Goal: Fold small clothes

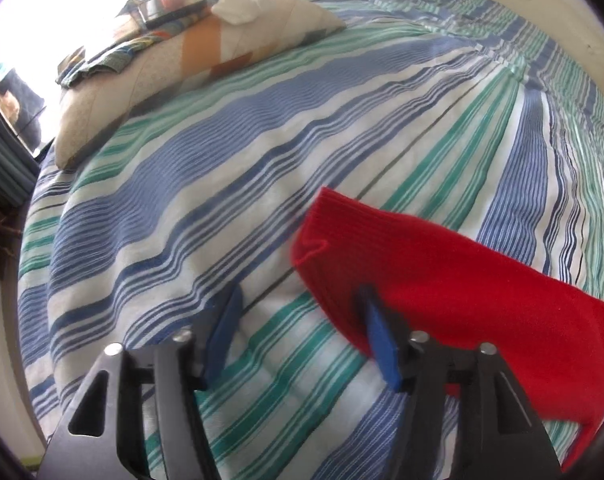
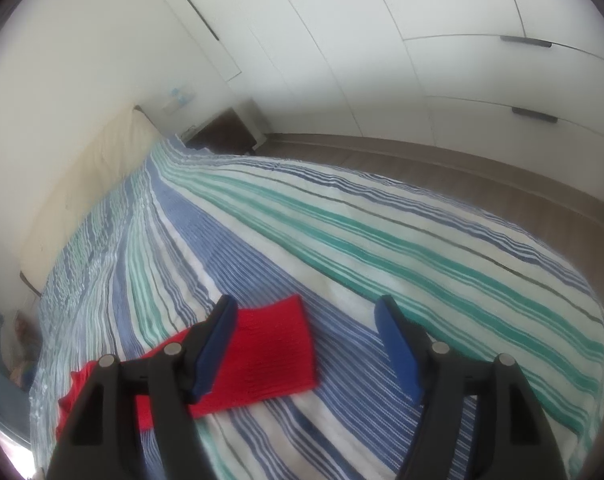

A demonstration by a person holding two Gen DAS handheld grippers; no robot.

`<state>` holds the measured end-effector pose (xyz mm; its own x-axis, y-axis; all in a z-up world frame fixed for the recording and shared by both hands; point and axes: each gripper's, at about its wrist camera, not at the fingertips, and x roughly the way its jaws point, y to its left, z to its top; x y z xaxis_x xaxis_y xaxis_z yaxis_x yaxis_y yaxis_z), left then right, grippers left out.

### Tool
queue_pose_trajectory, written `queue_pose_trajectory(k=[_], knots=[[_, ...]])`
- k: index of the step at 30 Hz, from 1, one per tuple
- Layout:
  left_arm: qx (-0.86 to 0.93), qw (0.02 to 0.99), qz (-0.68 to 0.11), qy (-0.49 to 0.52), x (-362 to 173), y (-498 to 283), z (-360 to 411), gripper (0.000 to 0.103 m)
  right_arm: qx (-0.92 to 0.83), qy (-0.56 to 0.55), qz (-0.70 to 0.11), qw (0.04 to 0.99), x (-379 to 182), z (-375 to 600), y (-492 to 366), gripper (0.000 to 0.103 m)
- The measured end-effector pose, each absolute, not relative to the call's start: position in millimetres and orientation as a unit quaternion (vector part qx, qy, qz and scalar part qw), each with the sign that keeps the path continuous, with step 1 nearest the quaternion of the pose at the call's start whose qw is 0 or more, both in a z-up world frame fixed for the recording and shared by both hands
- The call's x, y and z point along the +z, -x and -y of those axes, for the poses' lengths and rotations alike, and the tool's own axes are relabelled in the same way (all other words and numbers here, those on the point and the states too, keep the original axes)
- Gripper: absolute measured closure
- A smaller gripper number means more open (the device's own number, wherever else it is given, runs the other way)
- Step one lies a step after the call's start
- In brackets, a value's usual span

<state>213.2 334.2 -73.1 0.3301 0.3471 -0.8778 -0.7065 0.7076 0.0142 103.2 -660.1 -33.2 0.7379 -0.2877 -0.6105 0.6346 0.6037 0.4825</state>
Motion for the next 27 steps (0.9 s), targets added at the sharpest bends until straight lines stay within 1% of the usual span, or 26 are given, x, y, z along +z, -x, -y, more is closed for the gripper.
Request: queue_pose_trajectory(k=[1, 3, 5, 6, 8, 10, 15, 16, 17, 19, 20, 22, 24, 27], knots=[[0.349, 0.789, -0.467, 0.194, -69, -207, -337, 0.015, -0.269, -0.356, -0.242, 0.862, -33, 660, -102, 0.032], [0.362, 0.792, -0.448, 0.202, -58, -194, -337, 0.015, -0.271, -0.355, -0.238, 0.862, -32, 661, -100, 0.032], [0.341, 0.818, -0.424, 0.187, -41, -186, -323, 0.015, -0.275, -0.349, -0.233, 0.865, -28, 659, -99, 0.032], [0.314, 0.839, -0.41, 0.172, -32, -185, -309, 0.014, -0.277, -0.343, -0.228, 0.868, -25, 657, -98, 0.032], [0.232, 0.879, -0.391, 0.141, -19, -191, -274, 0.008, -0.281, -0.318, -0.21, 0.881, -15, 651, -96, 0.032], [0.132, 0.904, -0.39, 0.111, -14, -206, -233, 0.005, -0.283, -0.283, -0.192, 0.896, -2, 640, -96, 0.026], [-0.041, 0.9, -0.431, 0.058, -33, -258, -150, 0.005, -0.257, -0.181, -0.176, 0.933, 28, 595, -103, 0.024], [-0.061, 0.894, -0.441, 0.047, -40, -269, -140, 0.003, -0.249, -0.157, -0.179, 0.939, 36, 587, -104, 0.024], [-0.079, 0.885, -0.459, 0.033, -52, -280, -132, 0.0, -0.241, -0.132, -0.185, 0.943, 44, 579, -105, 0.024], [-0.105, 0.848, -0.519, -0.004, -88, -298, -118, 0.0, -0.233, -0.084, -0.203, 0.947, 58, 570, -102, 0.022], [-0.107, 0.843, -0.527, -0.027, -102, -299, -113, 0.0, -0.239, -0.065, -0.211, 0.946, 63, 568, -98, 0.022], [-0.109, 0.872, -0.475, -0.052, -99, -286, -109, 0.0, -0.256, -0.047, -0.223, 0.94, 67, 566, -84, 0.02], [-0.104, 0.874, -0.47, -0.069, -96, -280, -104, 0.0, -0.272, -0.037, -0.232, 0.933, 63, 568, -66, 0.017], [-0.105, 0.872, -0.474, -0.063, -97, -281, -103, 0.0, -0.301, -0.052, -0.244, 0.92, 53, 576, -40, 0.016]])
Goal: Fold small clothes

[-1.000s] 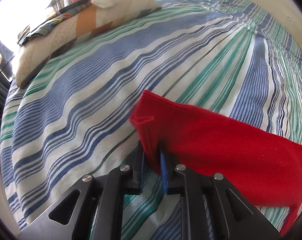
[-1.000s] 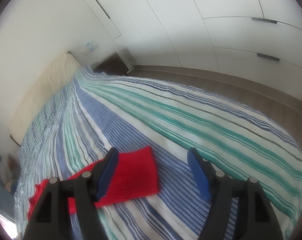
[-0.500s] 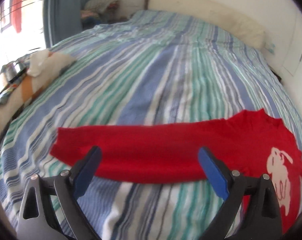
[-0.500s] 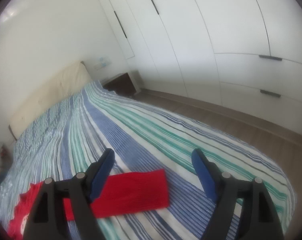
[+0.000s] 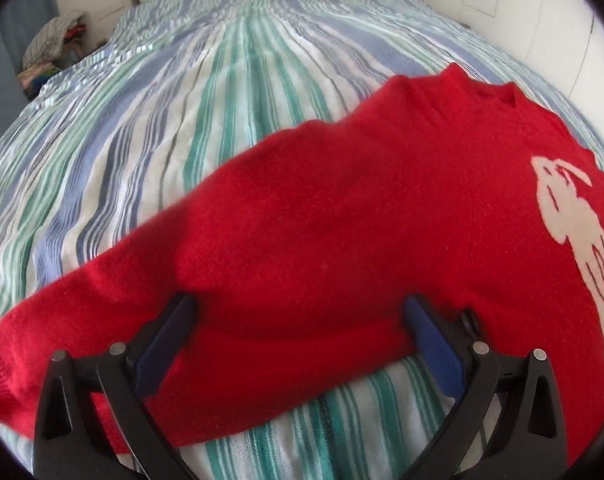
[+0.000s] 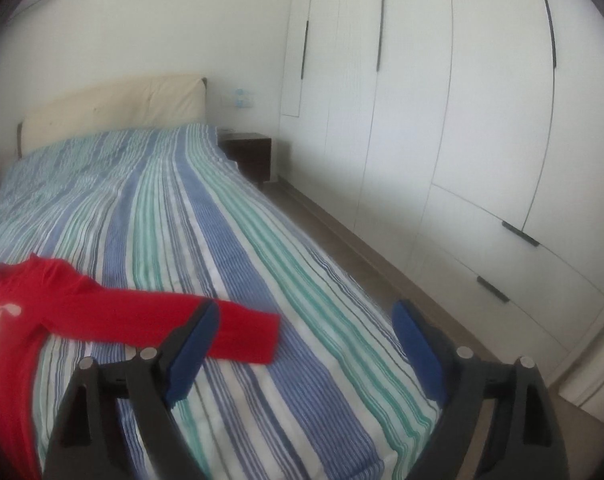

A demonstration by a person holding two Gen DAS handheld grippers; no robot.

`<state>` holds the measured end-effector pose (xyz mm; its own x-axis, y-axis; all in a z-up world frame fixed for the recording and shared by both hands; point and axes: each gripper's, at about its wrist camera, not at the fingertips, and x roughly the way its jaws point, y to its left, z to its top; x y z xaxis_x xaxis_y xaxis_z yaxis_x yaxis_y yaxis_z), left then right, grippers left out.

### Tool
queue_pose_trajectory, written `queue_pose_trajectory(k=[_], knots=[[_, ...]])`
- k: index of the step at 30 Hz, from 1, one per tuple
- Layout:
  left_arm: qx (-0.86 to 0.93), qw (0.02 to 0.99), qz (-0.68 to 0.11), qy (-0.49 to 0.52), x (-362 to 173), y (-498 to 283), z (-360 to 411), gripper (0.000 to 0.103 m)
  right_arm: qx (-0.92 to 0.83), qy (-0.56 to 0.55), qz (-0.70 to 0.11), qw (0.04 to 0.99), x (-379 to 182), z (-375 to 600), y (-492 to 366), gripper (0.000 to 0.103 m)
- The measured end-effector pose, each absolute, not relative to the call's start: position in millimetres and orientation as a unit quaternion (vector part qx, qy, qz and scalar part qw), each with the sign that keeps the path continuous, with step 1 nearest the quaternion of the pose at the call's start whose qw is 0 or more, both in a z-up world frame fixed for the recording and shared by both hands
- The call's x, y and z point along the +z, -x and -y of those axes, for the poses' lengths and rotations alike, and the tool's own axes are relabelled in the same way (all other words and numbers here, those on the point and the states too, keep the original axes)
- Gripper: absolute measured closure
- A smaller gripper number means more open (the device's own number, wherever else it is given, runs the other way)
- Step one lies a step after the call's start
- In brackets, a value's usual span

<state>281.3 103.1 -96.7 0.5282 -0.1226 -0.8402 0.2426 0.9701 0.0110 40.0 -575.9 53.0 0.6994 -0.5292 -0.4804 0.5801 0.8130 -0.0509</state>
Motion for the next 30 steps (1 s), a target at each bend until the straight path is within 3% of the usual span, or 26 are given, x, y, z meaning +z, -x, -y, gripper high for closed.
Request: queue_pose_trajectory(k=[4, 21, 30], knots=[[-0.105, 0.875, -0.468, -0.061, -97, -281, -103, 0.0, -0.345, -0.113, -0.218, 0.906, 55, 597, -14, 0.007], [-0.106, 0.875, -0.468, -0.06, -99, -280, -107, 0.0, -0.463, -0.278, -0.233, 0.809, 35, 649, 10, 0.007], [-0.106, 0.875, -0.468, -0.06, -99, -280, -107, 0.0, -0.463, -0.274, -0.237, 0.809, 38, 650, 7, 0.007]])
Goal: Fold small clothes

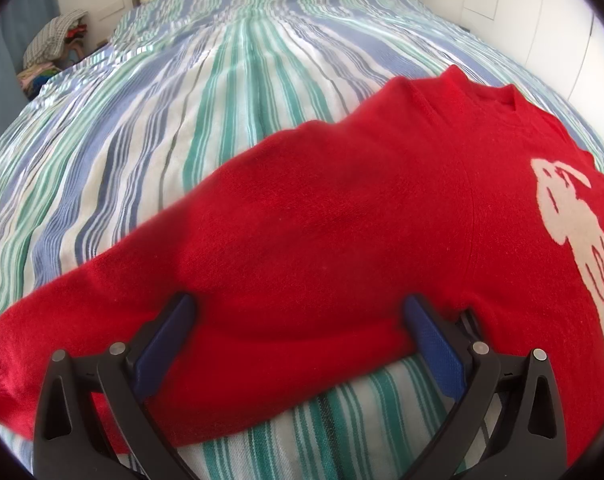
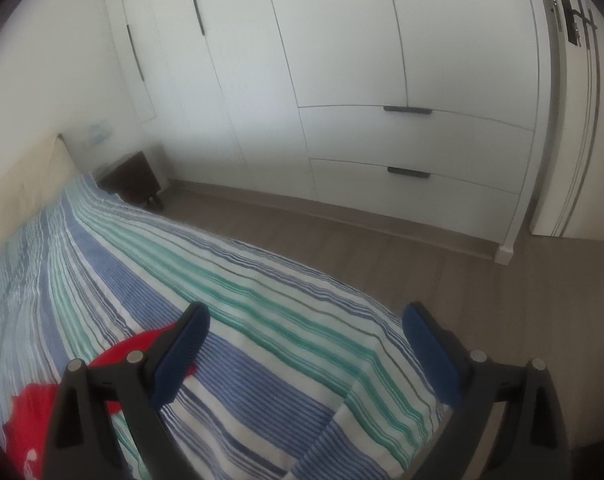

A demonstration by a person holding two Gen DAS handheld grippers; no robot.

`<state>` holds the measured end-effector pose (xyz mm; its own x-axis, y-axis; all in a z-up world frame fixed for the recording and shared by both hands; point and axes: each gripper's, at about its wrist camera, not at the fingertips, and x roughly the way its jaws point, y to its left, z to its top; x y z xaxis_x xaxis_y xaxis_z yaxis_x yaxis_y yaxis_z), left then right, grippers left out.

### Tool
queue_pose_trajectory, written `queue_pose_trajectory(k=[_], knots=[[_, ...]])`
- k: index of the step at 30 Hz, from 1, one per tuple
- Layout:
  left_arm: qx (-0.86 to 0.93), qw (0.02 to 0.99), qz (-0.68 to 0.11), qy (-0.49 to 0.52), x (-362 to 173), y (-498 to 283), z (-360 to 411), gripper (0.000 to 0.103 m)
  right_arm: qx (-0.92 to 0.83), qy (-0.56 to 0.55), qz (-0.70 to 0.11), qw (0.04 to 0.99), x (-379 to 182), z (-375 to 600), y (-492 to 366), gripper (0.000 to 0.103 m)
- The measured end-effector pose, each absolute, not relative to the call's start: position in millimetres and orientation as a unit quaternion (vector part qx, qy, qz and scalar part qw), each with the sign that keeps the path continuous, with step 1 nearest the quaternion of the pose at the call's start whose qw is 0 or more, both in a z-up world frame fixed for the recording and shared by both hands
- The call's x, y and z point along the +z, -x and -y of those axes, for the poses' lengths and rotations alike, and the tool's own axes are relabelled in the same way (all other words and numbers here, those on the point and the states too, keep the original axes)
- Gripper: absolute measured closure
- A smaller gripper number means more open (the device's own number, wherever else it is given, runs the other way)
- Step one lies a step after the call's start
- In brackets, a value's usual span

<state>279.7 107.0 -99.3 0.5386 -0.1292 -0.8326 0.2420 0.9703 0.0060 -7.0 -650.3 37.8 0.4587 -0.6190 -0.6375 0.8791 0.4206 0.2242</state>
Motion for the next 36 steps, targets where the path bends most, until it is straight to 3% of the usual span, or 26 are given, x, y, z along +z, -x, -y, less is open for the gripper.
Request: queue_pose_trajectory(k=[15, 27, 36], knots=[[-0.106, 0.875, -0.468, -0.06, -99, -280, -107, 0.0, -0.447, -0.332, -0.207, 0.805, 29, 662, 28, 0.007], [-0.106, 0.875, -0.468, -0.06, -99, -279, -107, 0.0, -0.408, -0.197, -0.246, 0.857, 45, 624, -12, 0.007], [-0.106, 0.875, -0.468, -0.06, -99, -279, -107, 0.0, -0.413, -0.195, -0.24, 0.857, 47, 622, -10, 0.007]])
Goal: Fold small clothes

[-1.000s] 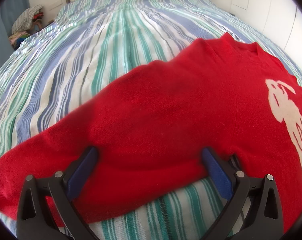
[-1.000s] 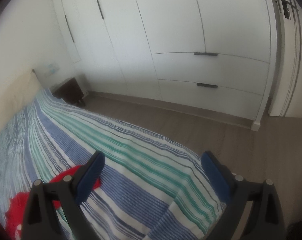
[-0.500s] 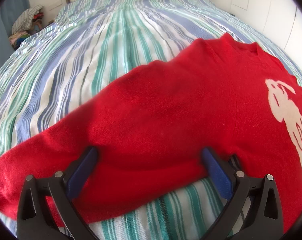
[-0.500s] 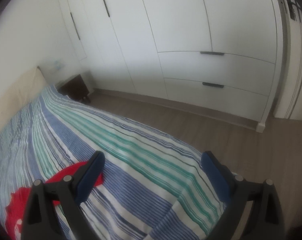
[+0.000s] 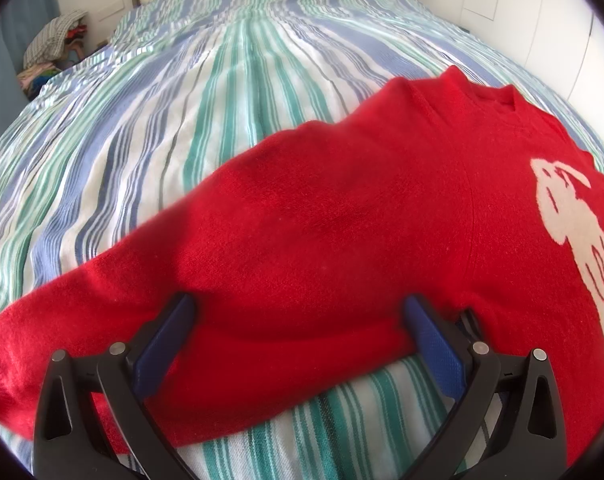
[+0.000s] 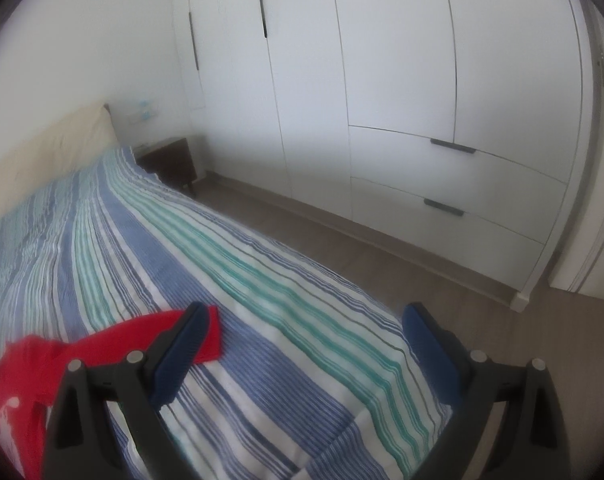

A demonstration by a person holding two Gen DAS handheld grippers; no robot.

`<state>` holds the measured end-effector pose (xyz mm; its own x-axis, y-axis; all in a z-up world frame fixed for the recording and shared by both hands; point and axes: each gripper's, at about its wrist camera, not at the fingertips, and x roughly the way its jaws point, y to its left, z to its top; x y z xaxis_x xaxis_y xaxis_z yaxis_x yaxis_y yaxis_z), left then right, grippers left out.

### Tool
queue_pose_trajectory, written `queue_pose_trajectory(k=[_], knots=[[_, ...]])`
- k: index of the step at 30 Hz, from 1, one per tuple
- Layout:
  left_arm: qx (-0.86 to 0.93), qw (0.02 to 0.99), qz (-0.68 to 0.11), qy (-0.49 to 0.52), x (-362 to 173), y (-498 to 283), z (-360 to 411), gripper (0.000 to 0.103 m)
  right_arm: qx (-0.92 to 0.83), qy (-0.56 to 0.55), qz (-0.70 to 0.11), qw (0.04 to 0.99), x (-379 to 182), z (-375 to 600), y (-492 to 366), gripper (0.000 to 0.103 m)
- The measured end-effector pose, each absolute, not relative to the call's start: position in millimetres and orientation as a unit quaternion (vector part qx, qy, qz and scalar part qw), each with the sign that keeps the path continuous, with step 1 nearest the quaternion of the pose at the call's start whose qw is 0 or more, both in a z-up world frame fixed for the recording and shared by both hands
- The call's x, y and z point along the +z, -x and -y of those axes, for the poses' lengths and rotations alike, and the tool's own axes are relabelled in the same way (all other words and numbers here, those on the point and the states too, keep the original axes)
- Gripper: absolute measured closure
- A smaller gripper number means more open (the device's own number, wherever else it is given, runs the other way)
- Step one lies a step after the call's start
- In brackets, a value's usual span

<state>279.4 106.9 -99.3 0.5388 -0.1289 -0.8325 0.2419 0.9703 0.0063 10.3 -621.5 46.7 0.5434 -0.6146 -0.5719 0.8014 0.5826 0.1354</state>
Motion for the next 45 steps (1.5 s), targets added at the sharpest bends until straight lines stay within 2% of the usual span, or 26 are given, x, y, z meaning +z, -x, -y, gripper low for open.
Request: queue_pose_trajectory(k=[45], knots=[[-0.106, 0.875, -0.468, -0.06, -100, -279, -107, 0.0, -0.431, -0.179, -0.246, 0.849, 46, 615, -17, 0.007]])
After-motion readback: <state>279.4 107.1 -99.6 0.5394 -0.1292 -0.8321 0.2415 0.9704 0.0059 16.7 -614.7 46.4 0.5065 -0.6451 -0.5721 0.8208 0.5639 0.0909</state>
